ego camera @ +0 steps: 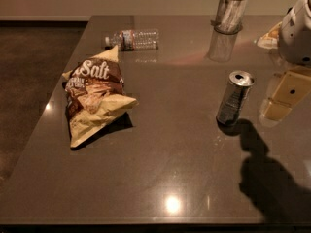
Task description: Move redbull can near brown chip bag
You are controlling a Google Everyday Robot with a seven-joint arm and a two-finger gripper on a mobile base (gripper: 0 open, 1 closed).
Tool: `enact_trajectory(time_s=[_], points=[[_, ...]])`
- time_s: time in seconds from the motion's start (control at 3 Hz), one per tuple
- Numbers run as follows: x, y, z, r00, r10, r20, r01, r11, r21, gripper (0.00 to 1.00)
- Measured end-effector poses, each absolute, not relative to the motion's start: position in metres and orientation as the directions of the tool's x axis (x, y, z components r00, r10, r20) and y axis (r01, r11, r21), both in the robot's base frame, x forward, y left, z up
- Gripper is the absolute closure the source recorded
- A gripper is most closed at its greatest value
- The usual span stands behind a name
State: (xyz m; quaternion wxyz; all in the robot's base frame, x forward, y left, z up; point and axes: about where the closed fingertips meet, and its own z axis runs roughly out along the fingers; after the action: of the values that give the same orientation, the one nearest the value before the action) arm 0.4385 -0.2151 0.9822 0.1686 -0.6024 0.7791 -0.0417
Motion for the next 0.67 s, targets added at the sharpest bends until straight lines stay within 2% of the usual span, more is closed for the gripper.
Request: enact_trajectory(time_s=[0.33,0.67], points=[[0.438,-0.215,0.982,-0.217,-0.953,-0.212,-0.925,0.271,-0.268,0.00],[0.452,-0.223,0.975,-0.250,-0.928,-0.276,-0.911,0.322,-0.257,0.00]])
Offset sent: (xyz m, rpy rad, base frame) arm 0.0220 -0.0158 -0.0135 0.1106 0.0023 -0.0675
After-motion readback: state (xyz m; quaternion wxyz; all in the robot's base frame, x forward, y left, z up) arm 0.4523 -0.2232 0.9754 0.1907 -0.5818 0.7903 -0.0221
